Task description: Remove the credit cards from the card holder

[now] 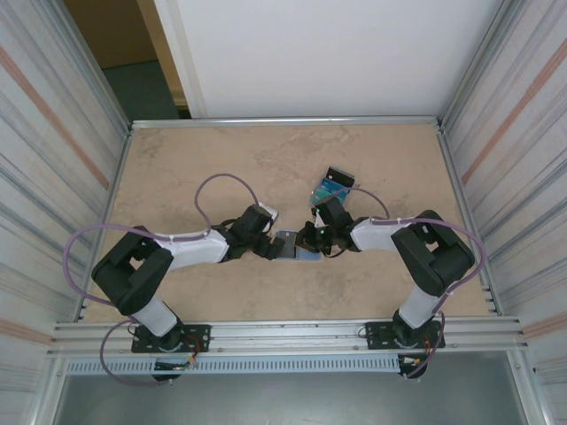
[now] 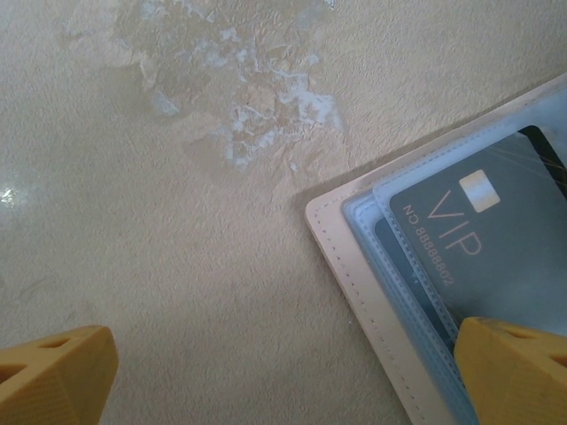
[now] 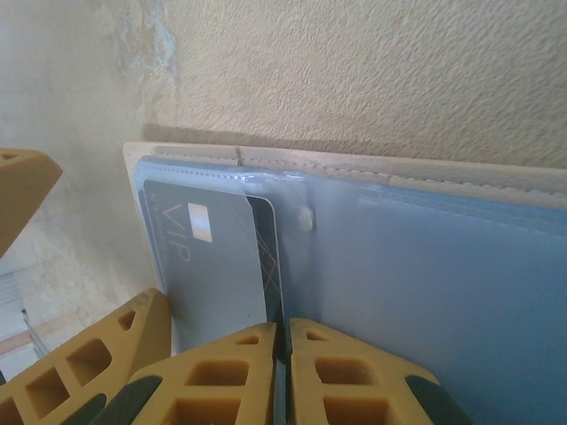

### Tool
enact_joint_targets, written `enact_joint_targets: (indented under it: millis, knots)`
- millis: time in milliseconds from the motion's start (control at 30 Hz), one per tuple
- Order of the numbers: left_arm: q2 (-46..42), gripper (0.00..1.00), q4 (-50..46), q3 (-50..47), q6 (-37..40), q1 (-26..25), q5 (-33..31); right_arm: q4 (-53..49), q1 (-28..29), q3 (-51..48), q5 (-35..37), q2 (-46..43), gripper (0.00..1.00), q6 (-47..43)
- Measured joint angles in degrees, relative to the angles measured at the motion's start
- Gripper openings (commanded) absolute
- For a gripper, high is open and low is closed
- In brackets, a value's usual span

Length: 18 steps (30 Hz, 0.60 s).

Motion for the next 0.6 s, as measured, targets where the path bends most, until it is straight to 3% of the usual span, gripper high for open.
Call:
enact_joint_targets:
  millis: [433,600]
  knots:
    - [0.0,0.99,-0.9,0.3,-0.1,0.0,-0.7,4.6,-0.4,-1.0,-2.6,1.0,0.13,1.4]
    - [0.0,0.99,-1.4,0.5,-0.1,0.0,-1.2,5.7,-0.6,-1.0,-3.2,1.5,0.03,1.5]
